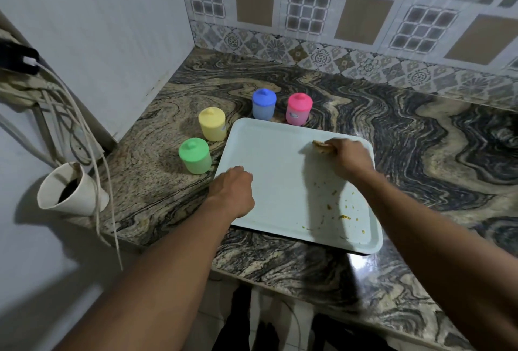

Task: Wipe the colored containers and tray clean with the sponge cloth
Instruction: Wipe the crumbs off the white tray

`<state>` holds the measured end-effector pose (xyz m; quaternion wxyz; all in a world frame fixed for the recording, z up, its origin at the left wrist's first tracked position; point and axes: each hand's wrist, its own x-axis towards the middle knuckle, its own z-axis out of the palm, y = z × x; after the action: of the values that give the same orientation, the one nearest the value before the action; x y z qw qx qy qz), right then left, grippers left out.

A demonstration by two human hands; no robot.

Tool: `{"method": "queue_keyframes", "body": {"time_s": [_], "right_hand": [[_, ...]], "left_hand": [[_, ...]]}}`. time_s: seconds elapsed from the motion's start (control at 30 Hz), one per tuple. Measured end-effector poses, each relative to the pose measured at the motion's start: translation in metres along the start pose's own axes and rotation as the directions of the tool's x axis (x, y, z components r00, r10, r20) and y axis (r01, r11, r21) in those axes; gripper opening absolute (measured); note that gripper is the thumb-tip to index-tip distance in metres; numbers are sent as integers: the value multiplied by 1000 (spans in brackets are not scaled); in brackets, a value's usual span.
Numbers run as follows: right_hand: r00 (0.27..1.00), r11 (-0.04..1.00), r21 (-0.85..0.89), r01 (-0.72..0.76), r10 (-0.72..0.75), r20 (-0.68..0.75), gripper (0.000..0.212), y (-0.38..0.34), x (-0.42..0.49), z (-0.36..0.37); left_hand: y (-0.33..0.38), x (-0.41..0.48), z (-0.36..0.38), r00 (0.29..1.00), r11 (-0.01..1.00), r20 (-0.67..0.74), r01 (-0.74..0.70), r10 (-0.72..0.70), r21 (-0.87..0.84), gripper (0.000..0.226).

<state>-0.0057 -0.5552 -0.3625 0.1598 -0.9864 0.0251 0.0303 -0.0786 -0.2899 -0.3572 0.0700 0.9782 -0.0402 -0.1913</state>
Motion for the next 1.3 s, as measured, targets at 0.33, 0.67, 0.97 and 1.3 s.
{"method": "queue_keyframes", "body": {"time_s": [0.33,0.67,0.97,1.3], "right_hand": [[983,969,-173,174,-161,85,34,-37,-178,36],[893,902,54,429,-433,123,44,-95,-146,39],[889,887,-64,458,-456,43,42,-59,-165,61],[967,964,122,238,-247,61,41,15,-166,20]], "left_hand": [[3,4,-2,1000,999,-12,-3,3,38,41],[-4,5,-1,999,996,17,-39,38,80,51],[-13,3,8,999,999,8,-35,35,-36,68],[9,-3,-2,999,998,35,27,-25,-52,49]]}}
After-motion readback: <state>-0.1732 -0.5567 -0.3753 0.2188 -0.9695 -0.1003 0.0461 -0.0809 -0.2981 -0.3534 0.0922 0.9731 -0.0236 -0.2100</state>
